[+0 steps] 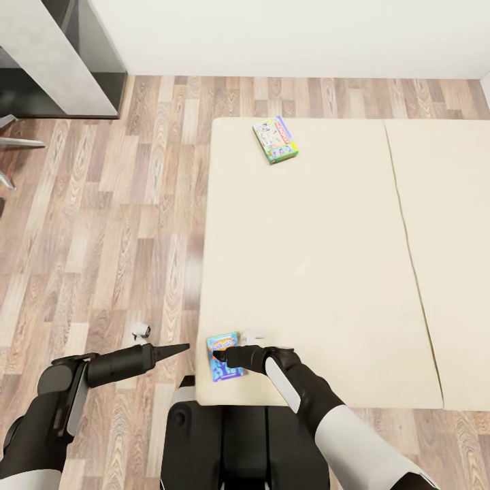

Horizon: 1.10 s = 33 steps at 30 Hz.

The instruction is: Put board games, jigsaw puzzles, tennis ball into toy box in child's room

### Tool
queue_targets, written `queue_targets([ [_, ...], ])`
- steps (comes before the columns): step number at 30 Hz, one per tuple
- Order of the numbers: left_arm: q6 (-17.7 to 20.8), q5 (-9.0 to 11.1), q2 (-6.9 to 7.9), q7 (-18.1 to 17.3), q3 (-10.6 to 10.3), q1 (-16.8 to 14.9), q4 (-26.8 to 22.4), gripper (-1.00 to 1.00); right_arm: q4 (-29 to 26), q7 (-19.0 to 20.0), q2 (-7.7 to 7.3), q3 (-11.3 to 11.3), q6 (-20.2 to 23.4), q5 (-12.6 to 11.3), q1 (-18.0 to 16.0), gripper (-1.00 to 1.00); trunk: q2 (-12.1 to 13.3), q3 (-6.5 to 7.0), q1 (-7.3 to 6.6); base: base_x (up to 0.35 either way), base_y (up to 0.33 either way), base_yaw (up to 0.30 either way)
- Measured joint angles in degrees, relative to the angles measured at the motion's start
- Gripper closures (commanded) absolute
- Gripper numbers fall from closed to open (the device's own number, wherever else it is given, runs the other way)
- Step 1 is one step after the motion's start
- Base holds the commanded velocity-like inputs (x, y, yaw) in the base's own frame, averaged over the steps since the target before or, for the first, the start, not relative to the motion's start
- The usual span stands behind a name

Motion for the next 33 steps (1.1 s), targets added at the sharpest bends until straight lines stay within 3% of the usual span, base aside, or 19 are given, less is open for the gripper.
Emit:
queue_targets([
  [33, 0.0, 0.0, -0.01, 0.0, 0.0, 0.0, 0.0, -1.0, 0.0, 0.0, 0.0, 0.0, 0.1, 0.0, 0.0, -1.0, 0.0, 0.0, 0.0, 0.0, 0.011, 0.0],
])
